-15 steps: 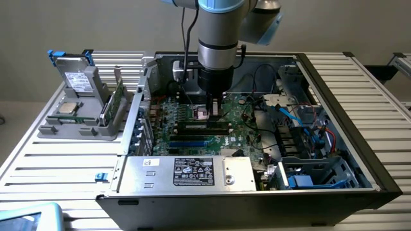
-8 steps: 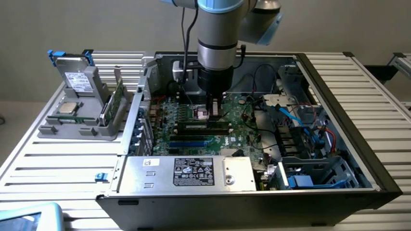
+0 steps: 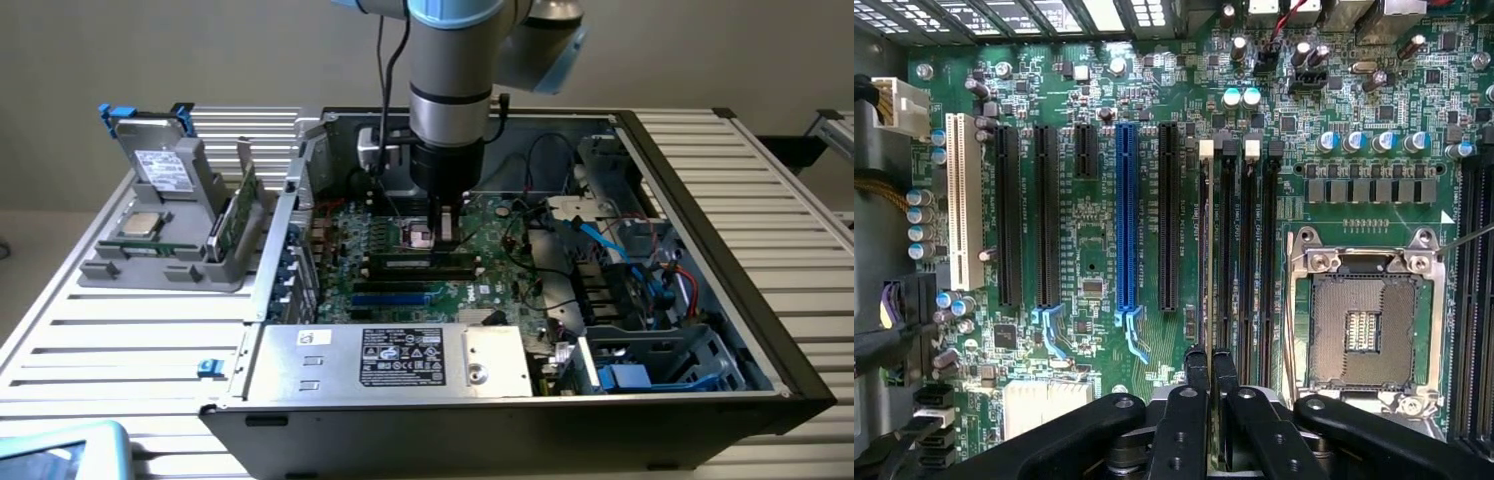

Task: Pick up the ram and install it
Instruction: 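Insert the ram into the slot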

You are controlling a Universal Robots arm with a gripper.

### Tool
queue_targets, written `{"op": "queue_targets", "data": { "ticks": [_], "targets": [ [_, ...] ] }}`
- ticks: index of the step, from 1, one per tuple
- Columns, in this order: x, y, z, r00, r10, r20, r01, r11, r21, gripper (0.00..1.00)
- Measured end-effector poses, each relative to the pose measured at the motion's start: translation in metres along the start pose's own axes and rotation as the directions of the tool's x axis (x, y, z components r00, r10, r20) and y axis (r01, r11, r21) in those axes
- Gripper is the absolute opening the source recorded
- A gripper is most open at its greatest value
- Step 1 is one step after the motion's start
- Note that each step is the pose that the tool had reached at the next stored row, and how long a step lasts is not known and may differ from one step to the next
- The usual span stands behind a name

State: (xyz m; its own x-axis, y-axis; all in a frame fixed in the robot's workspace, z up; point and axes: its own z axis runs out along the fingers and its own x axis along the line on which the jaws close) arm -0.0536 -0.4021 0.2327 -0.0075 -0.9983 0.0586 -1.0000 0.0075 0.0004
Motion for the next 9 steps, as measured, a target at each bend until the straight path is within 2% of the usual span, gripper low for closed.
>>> {"op": "queue_targets", "data": {
  "ticks": [9],
  "targets": [
    [-0.0001, 0.0004, 0.0017, 1.0, 0.0, -0.0001, 0.0, 1.0, 0.0006, 0.13]
  ]
}}
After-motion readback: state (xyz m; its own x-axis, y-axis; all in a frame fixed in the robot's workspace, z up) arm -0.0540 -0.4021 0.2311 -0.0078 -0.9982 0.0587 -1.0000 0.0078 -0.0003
